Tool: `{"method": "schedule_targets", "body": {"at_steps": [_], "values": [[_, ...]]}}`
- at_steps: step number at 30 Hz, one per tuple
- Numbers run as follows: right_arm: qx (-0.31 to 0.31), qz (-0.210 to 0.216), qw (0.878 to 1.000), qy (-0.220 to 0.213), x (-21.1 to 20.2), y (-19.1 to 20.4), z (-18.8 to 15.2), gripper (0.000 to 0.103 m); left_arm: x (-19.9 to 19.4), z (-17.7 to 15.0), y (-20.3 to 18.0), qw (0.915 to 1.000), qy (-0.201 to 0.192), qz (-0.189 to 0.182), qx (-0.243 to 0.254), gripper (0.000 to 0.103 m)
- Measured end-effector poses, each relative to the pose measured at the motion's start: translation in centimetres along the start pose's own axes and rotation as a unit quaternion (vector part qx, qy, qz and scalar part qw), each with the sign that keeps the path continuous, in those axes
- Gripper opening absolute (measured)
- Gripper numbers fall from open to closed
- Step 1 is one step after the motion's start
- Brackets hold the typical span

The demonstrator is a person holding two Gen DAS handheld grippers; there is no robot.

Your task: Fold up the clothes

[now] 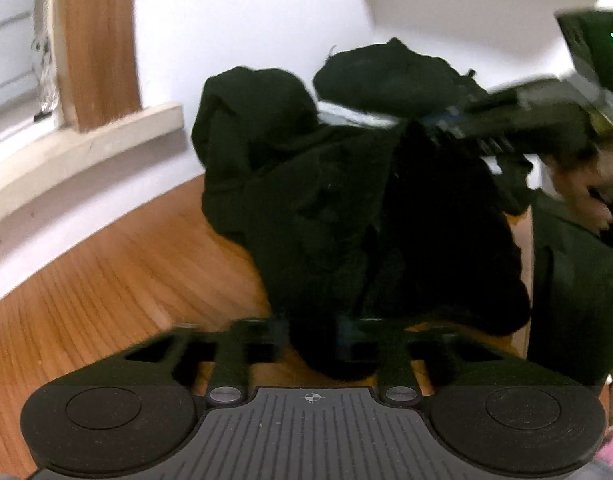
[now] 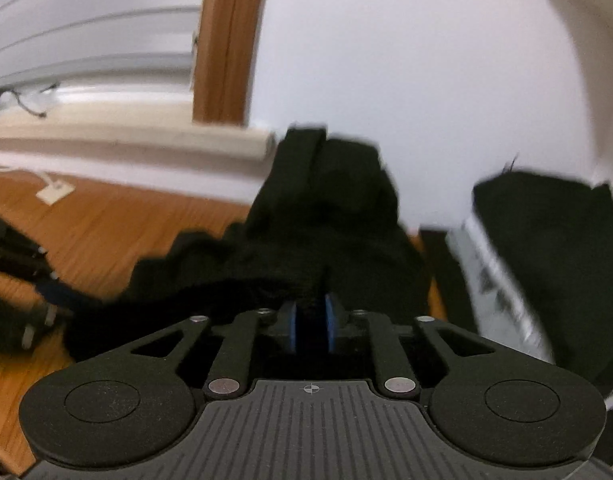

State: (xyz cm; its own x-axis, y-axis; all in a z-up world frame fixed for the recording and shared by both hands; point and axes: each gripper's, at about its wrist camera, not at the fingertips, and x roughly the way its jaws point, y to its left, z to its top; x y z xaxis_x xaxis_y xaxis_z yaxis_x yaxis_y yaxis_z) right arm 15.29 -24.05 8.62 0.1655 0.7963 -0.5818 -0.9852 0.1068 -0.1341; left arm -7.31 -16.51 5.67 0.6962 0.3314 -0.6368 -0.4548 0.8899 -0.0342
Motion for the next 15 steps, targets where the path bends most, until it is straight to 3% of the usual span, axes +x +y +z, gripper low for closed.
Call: {"method": "schedule_targets", "body": {"at_steps": [3, 5, 9, 15], "values": [[-0.001, 0.004, 1.000, 0.027, 0.4, 0.2, -0.8, 0.019, -1.2, 0.8, 0.5, 0.9997, -0.022, 0.009, 0.010, 0.009], [0.004, 0.014, 0.999, 0.032, 0.2, 0.1, -1.1, 0.007, -2.6, 1.8, 0.8, 0.9990, -0.042, 0.014, 0.013, 0.009], [0.031, 0.034, 0.999, -0.009, -2.4, 0.3, 0.6, 0.006, -6.4, 4.0, 1.1, 0.9952, -0.086, 0.035, 0.031, 0.008], [0.021, 0.075, 0.991, -0.110, -8.7, 3.7, 7.7, 0.006, -15.8, 7.2, 3.5, 0.9816, -0.162, 0.093, 0.043, 0.007]]}}
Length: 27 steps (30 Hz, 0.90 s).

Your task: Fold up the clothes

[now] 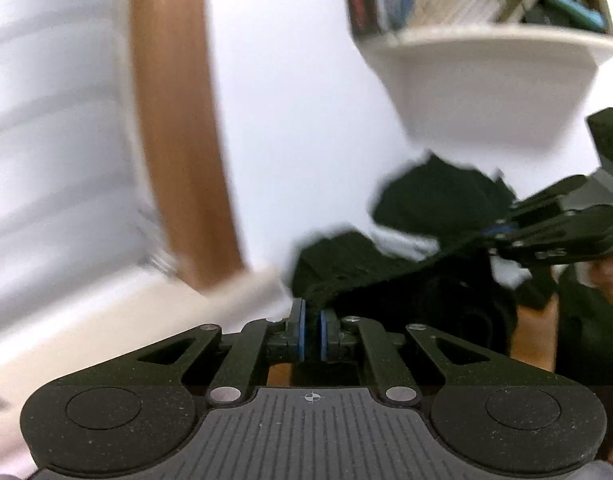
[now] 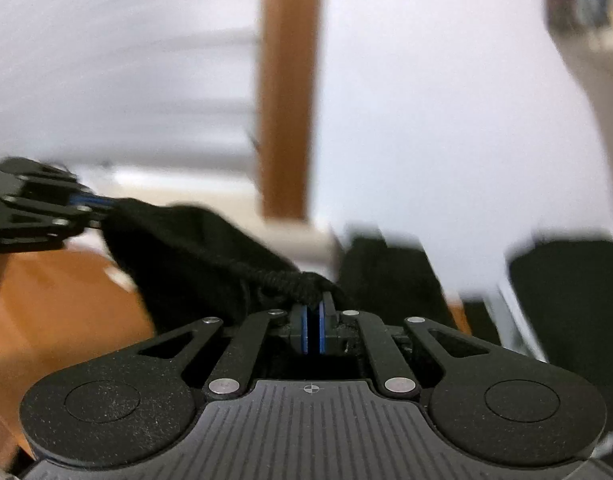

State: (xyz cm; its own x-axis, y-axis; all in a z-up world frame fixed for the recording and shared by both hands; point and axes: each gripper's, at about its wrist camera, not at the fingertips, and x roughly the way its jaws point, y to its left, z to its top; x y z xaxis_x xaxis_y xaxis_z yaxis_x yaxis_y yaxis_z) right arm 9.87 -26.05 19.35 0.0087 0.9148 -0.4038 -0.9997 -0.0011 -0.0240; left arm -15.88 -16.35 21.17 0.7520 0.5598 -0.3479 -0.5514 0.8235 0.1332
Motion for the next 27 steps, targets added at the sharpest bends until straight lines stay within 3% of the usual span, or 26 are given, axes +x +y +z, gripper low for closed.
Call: {"method": "schedule_targets", "body": {"at_steps": [7, 11, 13, 15, 17, 20, 22, 25, 27], "values": [[-0.053, 0.118, 0.988, -0.084, -2.2, 11.0, 9.5, 0.006, -12.6, 4.0, 9.0, 0.9906, -0.067, 0.118, -0.016, 0.007], [-0.077, 0.209, 0.968, -0.111, -1.5, 19.1, 13.1, 0.006, -19.2, 3.6, 14.1, 0.9797, -0.077, 0.182, -0.032, 0.007], [-0.091, 0.236, 0.962, -0.101, 0.3, 23.1, 13.3, 0.006, -21.3, 2.4, 17.2, 0.9732, -0.067, 0.215, -0.048, 0.007], [-0.104, 0.255, 0.959, -0.073, 2.9, 26.7, 12.5, 0.012, -21.5, 0.0, 19.9, 0.9703, -0.023, 0.233, -0.062, 0.007], [-0.115, 0.267, 0.956, -0.031, 6.0, 29.7, 11.1, 0.019, -20.4, -3.9, 22.8, 0.9665, 0.046, 0.237, -0.088, 0.010], [-0.130, 0.265, 0.955, 0.002, 9.1, 31.3, 8.4, 0.023, -18.6, -10.7, 25.8, 0.9539, 0.126, 0.247, -0.115, 0.011], [-0.132, 0.257, 0.957, 0.019, 10.5, 31.1, 7.0, 0.023, -18.5, -14.6, 27.1, 0.9468, 0.146, 0.254, -0.133, 0.011], [-0.131, 0.236, 0.962, 0.039, 12.0, 30.0, 5.0, 0.028, -19.5, -18.8, 28.5, 0.9397, 0.150, 0.251, -0.178, 0.027], [-0.132, 0.221, 0.965, 0.047, 12.6, 29.0, 3.7, 0.032, -20.6, -20.2, 28.8, 0.9371, 0.150, 0.255, -0.184, 0.029]]}}
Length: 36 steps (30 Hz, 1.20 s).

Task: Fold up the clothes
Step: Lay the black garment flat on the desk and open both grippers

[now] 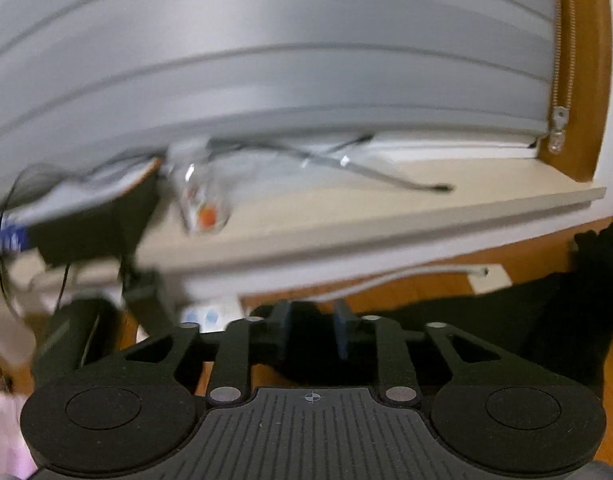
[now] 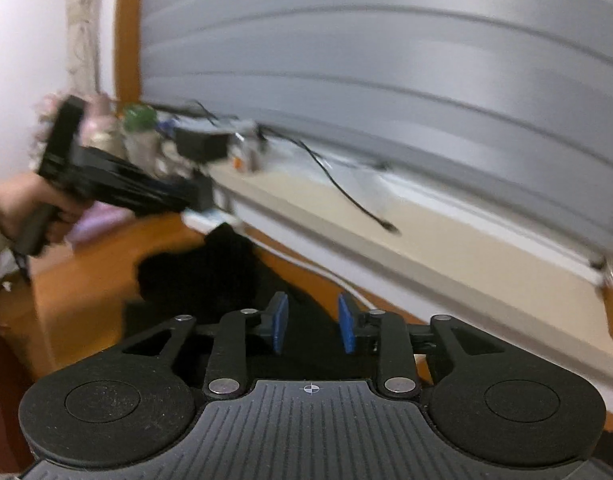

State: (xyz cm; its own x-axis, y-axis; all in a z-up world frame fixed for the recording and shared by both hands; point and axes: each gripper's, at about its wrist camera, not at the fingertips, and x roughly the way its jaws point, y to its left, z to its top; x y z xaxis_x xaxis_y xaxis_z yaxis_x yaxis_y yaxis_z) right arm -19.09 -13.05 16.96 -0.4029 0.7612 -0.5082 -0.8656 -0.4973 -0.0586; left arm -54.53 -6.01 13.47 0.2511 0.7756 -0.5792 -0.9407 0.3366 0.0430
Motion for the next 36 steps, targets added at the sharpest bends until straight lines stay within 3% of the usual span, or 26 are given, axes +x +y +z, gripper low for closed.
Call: {"method": "schedule_targets", "body": {"at_steps": [4, 9, 15, 23, 28, 31, 34, 36], "values": [[0.026, -0.023, 0.999, 0.022, 0.9, -3.6, -4.2, 0.036, -1.7, -2.1, 1.3, 0.9997, -0.015, -0.009, -0.015, 0.029], [0.063, -0.042, 0.996, 0.048, 1.4, -6.9, -10.3, 0.038, -3.4, -5.7, -0.2, 0.9986, -0.028, -0.038, -0.023, 0.028], [0.069, -0.103, 0.991, 0.053, -0.8, -9.9, -14.5, 0.042, -4.5, -8.0, -2.7, 0.9964, -0.036, -0.060, -0.049, 0.028], [0.054, -0.136, 0.988, 0.051, -2.2, -12.1, -17.7, 0.043, -1.4, -8.5, -3.8, 0.9970, 0.012, -0.036, -0.068, 0.031], [0.075, -0.141, 0.986, 0.044, -2.9, -13.8, -18.7, 0.043, -0.3, -8.6, -3.2, 0.9951, 0.029, -0.037, -0.087, 0.031], [0.070, -0.145, 0.986, 0.045, -3.3, -14.2, -19.5, 0.043, -0.2, -8.9, -2.8, 0.9928, 0.031, -0.050, -0.104, 0.031], [0.068, -0.143, 0.986, 0.044, -3.7, -14.3, -19.8, 0.043, -0.5, -8.9, -2.5, 0.9922, 0.014, -0.049, -0.114, 0.036], [0.064, -0.144, 0.987, 0.044, -3.7, -14.2, -19.9, 0.043, -0.7, -8.6, -2.2, 0.9919, -0.001, -0.043, -0.120, 0.034]]}}
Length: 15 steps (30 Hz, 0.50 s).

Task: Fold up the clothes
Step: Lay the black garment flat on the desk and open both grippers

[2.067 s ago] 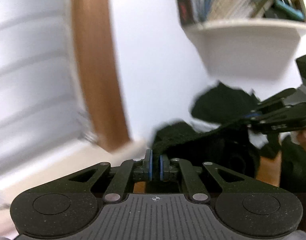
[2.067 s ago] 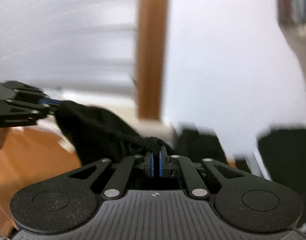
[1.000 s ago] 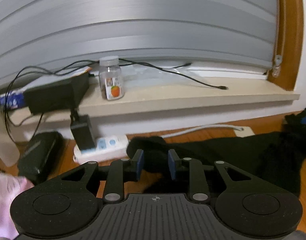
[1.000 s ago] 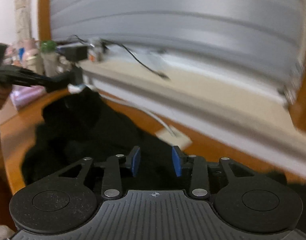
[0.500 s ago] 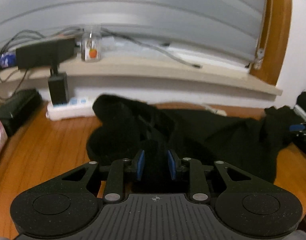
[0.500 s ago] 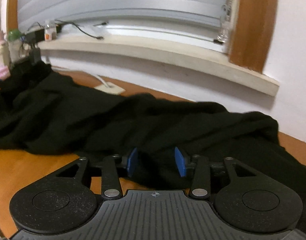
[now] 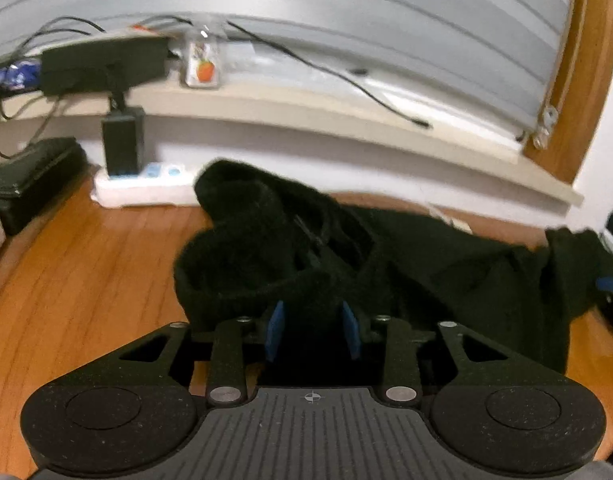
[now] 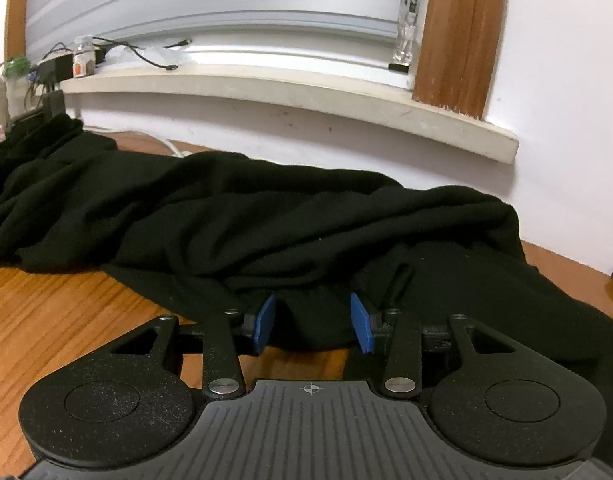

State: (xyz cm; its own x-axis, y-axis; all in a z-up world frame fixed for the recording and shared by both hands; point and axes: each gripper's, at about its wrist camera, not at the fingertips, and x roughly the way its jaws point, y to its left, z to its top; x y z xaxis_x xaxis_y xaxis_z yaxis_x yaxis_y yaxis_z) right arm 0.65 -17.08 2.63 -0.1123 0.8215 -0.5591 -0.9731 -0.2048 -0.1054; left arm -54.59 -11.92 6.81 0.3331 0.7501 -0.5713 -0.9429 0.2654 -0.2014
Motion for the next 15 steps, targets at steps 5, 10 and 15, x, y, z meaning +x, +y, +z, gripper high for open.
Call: {"method": "schedule_targets", "body": {"at_steps": [5, 10, 15], "values": [[-0.025, -0.021, 0.999, 0.005, 0.0, 0.4, -0.4, 0.043, 0.4, 0.3, 0.1, 1.0000, 0.009, 0.000, -0.001, 0.014], [-0.009, -0.022, 1.000, 0.004, 0.2, -0.5, -1.2, 0.044, 1.0, -0.1, 0.8, 0.9996, 0.017, -0.002, -0.022, 0.014], [0.007, -0.017, 1.000, 0.004, 0.0, -1.0, -1.4, 0.047, 1.1, -0.1, 0.6, 0.9996, 0.021, -0.004, -0.019, 0.018]]}}
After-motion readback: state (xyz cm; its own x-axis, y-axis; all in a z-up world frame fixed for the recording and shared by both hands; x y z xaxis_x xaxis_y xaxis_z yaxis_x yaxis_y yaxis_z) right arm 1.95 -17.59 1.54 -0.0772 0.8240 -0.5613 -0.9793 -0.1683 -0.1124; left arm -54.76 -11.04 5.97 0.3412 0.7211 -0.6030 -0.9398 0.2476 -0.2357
